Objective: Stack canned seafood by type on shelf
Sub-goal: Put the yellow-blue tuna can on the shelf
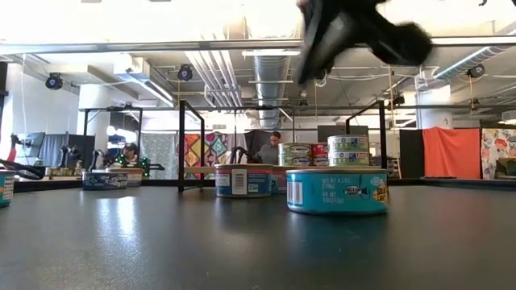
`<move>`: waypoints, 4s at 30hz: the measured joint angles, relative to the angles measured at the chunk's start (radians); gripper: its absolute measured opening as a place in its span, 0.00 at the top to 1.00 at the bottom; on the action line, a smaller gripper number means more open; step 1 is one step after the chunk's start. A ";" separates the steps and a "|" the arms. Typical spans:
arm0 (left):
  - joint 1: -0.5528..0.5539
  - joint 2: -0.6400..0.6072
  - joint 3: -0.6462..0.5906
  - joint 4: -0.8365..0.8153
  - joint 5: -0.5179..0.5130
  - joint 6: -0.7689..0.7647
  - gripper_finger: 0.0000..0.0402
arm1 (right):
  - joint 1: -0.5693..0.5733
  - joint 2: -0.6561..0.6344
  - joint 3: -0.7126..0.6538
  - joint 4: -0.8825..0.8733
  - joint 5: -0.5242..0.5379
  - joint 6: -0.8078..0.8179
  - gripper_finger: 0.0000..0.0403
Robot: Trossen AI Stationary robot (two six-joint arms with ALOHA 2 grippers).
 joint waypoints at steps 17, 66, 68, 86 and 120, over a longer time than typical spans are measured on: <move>-0.391 0.142 -0.093 -0.354 -0.278 -0.507 0.98 | 0.010 -0.089 -0.116 -0.380 -0.115 -0.898 0.97; -0.399 0.533 -0.343 0.164 -0.454 -0.699 0.07 | 0.026 -0.084 -0.439 0.463 -0.176 -1.001 0.60; -0.399 0.553 -0.333 0.159 -0.455 -0.707 0.06 | 0.020 -0.084 -0.439 0.459 -0.175 -1.027 0.53; -0.258 0.569 -0.380 0.142 -0.333 -0.590 0.03 | -0.011 -0.003 -0.357 0.413 -0.254 -1.043 0.19; -0.002 0.561 -0.407 0.098 -0.248 -0.355 0.17 | 0.188 0.400 -0.068 0.458 0.405 -0.494 0.05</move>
